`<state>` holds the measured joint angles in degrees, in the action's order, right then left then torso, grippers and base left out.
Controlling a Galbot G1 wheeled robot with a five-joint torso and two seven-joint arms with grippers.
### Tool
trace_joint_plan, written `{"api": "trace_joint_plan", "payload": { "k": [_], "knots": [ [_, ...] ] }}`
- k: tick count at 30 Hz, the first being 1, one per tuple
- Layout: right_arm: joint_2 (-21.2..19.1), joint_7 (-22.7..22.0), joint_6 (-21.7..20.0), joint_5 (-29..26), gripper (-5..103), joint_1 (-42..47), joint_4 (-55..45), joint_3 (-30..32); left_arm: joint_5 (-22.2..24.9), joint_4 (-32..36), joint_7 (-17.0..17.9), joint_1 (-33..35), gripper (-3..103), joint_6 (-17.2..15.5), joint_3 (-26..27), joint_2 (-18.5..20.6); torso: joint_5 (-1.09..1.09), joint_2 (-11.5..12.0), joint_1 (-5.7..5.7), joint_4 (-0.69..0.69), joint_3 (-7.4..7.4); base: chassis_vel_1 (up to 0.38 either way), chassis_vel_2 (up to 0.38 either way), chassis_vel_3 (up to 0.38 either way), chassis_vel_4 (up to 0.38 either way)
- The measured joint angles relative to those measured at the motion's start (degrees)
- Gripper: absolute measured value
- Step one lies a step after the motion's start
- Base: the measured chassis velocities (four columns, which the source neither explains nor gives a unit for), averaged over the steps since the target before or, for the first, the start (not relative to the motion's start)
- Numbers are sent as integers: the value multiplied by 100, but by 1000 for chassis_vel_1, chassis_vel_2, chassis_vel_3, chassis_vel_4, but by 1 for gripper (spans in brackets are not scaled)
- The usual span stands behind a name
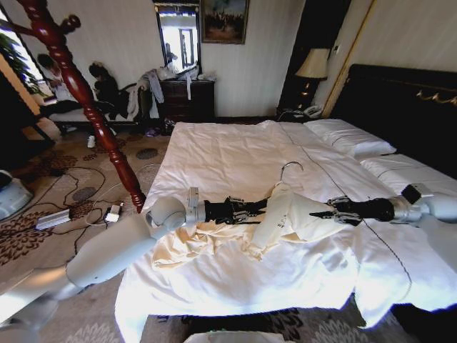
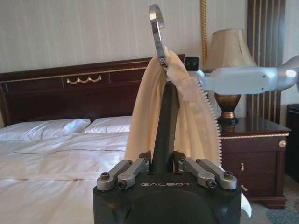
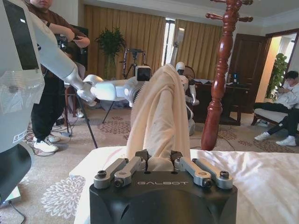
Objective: Pick up the clothes from the bed and hang them on the clothes hanger.
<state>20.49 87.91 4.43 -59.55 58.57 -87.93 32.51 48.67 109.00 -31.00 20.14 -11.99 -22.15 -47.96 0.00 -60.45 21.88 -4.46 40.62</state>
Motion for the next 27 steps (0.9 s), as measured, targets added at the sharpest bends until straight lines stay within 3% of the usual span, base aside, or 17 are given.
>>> {"api": "trace_joint_plan", "payload": {
  "k": [13,27],
  "knots": [
    [48,-14,-32,-82,20,162,-154,-15,-84,-340,-3,-247,20,26,-22,-218,0,0,0,-1,0,0,0,0,0],
    [73,2,-39,139,20,32,-102,-62,23,-126,27,-220,20,25,-37,-143,0,0,0,0,0,0,0,0,0]
  ]
}}
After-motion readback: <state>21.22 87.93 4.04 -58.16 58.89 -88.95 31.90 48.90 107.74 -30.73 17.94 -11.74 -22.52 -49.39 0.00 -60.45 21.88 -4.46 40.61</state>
